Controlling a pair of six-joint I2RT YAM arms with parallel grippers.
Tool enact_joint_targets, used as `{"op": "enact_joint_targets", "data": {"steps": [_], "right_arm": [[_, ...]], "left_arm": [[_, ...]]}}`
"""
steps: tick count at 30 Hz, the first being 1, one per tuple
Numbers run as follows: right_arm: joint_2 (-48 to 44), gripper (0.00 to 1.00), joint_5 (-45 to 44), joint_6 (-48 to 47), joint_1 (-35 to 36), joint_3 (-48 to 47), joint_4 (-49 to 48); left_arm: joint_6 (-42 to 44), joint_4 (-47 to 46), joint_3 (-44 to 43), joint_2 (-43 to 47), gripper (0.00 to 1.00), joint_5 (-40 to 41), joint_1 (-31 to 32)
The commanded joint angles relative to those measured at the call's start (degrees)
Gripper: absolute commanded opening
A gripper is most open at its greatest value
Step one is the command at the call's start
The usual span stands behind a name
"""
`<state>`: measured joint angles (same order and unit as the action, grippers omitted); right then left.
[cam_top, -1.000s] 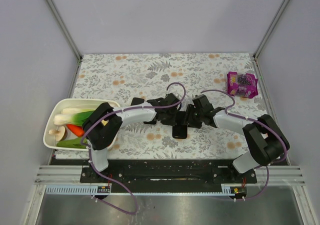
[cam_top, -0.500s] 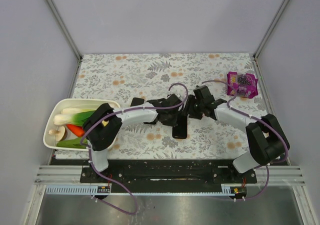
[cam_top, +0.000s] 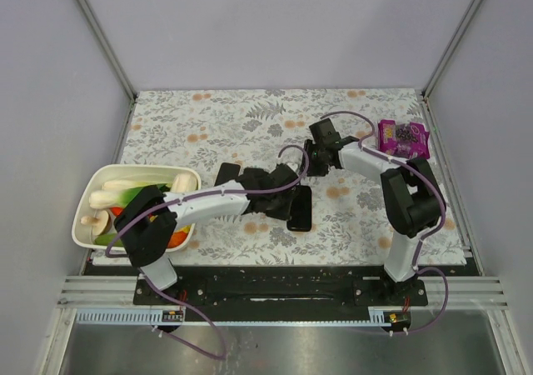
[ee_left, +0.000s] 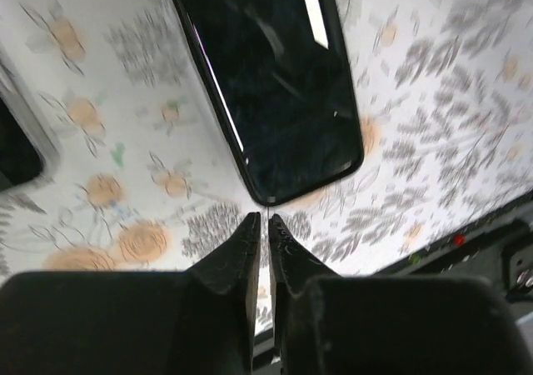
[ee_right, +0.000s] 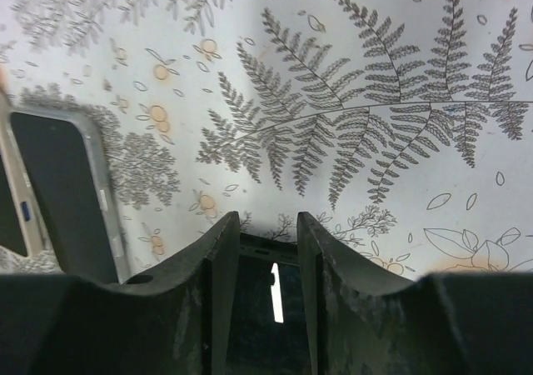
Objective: Put the phone into the phone case
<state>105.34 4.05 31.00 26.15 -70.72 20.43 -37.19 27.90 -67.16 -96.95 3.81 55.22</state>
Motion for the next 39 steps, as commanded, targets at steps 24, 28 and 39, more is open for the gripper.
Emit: {"op": "enact_joint_targets", "data": {"steps": [24,28,39], "right_arm": [[1.45,0.34,5.79,-4.03,-0.14,3.56,2.78],[-0.66,0.34,5.79,-2.88,-0.14,6.90,1.20],[-7.69,0.34,3.95,0.98,-0.14,15.43,-0.56]], "left_arm": [[-11.41,-10.41,7.65,-6.67,0.02,-0.83,2.88],[-10.71,-10.32,7.13,-7.64,0.01,-0.65,0.33],[-7.28,-7.95,2.83,-9.13,0.01,-0.03,-7.75]]}}
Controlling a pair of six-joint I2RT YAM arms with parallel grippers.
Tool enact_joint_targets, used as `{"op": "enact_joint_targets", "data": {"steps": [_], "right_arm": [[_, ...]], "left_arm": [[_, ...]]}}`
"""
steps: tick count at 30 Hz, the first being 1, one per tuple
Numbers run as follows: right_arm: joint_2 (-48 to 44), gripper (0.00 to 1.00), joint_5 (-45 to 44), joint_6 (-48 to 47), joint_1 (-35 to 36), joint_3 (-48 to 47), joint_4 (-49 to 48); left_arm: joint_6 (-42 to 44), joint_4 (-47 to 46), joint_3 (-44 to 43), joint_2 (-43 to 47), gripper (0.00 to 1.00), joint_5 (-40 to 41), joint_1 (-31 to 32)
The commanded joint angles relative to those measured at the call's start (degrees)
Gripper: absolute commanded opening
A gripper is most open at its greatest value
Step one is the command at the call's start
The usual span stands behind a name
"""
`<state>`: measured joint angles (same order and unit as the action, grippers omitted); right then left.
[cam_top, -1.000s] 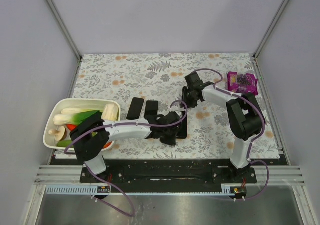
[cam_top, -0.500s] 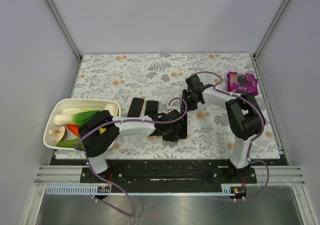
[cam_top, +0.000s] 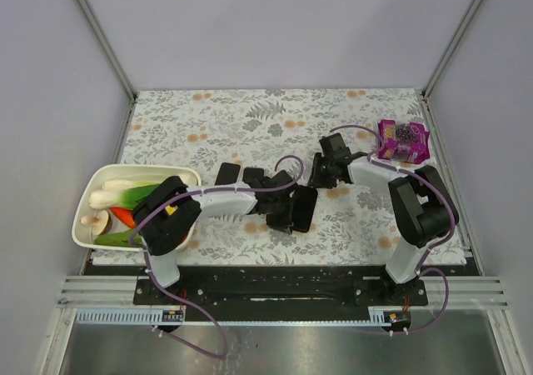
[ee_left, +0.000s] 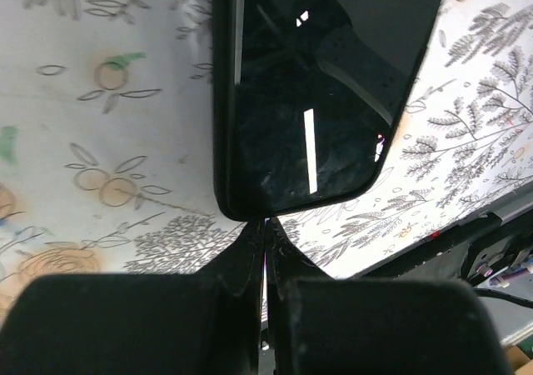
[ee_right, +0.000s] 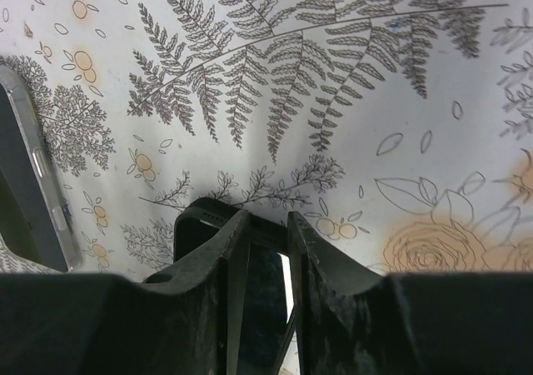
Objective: Put the phone into the phone case
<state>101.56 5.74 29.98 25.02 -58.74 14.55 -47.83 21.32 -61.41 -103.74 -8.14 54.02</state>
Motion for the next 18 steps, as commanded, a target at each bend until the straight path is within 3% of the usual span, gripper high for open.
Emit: {"op": "enact_joint_targets", "data": {"steps": [1,18], "right_arm": [[-4.61,0.34,2.00,2.45,1.00,4.24,5.14],[-14.89,0.33,0.68,10.01,1.00,18.39,-0.30]], "left_arm": [[3.80,-1.02,-3.54,-2.69,0.01,11.75,-6.91],[8.19,5.31,-20.32,-12.09,0.01,11.13,-11.83]]}}
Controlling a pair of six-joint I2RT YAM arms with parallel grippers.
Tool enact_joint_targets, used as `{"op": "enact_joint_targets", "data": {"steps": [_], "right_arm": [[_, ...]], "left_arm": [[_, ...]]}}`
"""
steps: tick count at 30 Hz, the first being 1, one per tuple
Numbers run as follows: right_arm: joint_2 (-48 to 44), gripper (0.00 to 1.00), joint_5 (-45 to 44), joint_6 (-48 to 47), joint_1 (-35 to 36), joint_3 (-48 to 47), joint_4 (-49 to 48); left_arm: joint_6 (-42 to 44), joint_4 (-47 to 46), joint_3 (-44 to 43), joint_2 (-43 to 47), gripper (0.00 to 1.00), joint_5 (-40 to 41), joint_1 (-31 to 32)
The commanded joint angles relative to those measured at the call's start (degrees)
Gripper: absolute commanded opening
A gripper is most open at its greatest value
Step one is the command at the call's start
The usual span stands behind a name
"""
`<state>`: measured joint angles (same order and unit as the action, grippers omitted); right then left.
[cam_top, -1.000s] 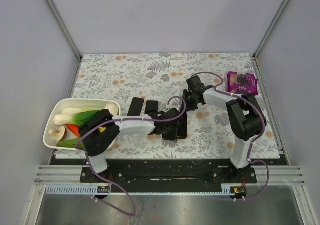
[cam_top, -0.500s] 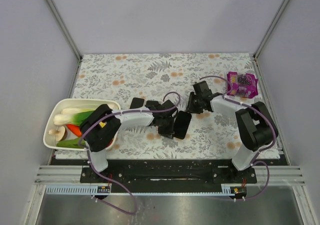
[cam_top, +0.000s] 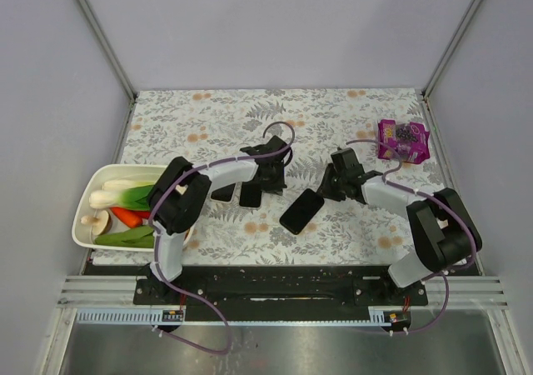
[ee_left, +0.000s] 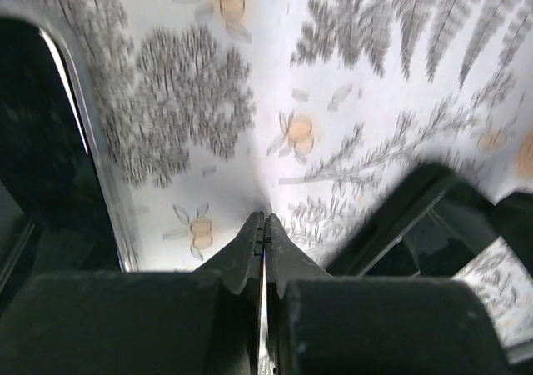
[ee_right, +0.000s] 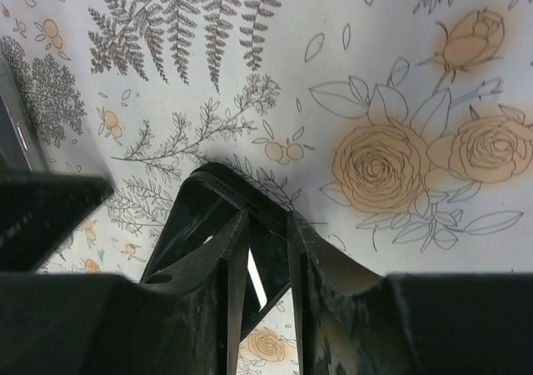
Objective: Put the phone into the phone case
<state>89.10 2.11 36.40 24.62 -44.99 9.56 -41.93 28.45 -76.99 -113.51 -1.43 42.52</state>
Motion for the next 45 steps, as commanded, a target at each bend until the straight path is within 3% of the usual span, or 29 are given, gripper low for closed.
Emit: {"op": "enact_joint_targets", "data": {"steps": [1,6,13,20,29,45], "right_arm": [[-3.31,0.33,4.05,4.11,1.39,5.87,4.33],[-4.55,0.34,1.32,4.99,1.13,7.11,4.06],[-1.39,0.34,1.32,4.12,0.60,3.07,4.67],[1.95,0.34,2.37,2.45,0.08,-1.23,5.38],[2.48,0.33,2.55,1.13,-0.10,-2.03,6.61],[0.99,0.33,2.73,0.95,-0.54,0.78,6.43]], "left_arm": [[2.55,-1.29,-5.70,-2.93,0.01,4.16,-0.42],[3.43,-0.06,-6.60,-0.93,0.02,4.94,-0.69],[3.61,-0.85,6.22,14.27,0.06,5.82,0.98],[-0.95,-2.78,18.18,22.63,0.06,4.51,6.78],[-4.30,-6.73,20.65,19.91,0.06,1.70,11.88],[-4.21,-7.35,14.60,10.78,0.05,0.90,12.50]]}}
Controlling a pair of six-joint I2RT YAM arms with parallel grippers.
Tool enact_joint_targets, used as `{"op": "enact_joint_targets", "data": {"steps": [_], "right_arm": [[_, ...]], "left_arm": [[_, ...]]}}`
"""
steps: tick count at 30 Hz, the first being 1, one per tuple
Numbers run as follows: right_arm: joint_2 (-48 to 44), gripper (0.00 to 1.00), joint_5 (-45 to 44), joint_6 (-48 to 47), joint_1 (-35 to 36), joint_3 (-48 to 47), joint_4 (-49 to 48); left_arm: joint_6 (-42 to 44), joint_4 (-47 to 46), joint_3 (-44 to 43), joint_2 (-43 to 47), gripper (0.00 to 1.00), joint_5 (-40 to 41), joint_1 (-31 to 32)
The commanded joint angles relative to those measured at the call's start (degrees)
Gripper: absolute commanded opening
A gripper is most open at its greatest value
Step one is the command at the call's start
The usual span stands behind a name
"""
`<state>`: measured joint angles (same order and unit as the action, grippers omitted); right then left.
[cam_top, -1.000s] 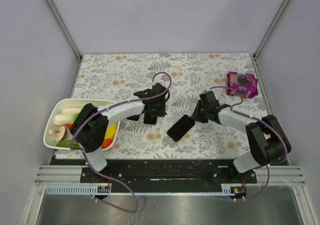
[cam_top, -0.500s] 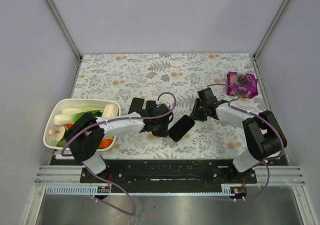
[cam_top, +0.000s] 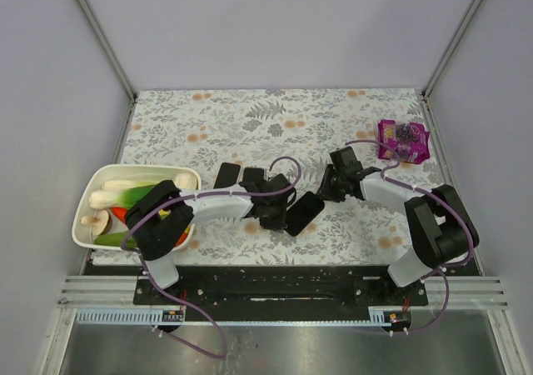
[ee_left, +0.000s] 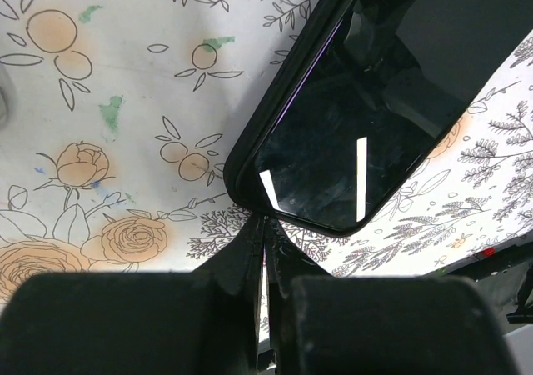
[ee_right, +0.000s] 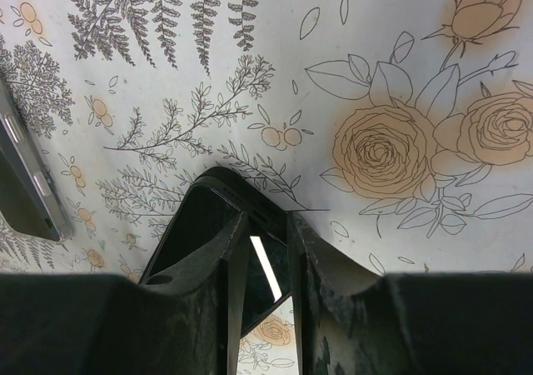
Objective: Put the phone into the phone case
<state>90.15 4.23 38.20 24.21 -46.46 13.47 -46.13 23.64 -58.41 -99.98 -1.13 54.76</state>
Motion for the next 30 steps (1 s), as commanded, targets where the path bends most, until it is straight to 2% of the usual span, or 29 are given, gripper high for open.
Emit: {"op": "enact_joint_targets", "data": {"steps": [1,16,30], "right_arm": [[-0.24,0.33,0.43,-0.84,-0.30,2.51,2.61],[-3.49,0.32,1.04,1.70,-2.67,6.64,2.61],[-12.18,0.32,4.29,6.36,-2.76,15.95,0.50]], "left_arm": [[0.16,-2.37,-5.03,-3.63,0.05,0.60,0.17],[4.47,2.02,-19.19,-12.25,0.05,0.86,-5.45],[6.93,4.22,-27.36,-16.55,0.06,-0.10,-10.11]]}}
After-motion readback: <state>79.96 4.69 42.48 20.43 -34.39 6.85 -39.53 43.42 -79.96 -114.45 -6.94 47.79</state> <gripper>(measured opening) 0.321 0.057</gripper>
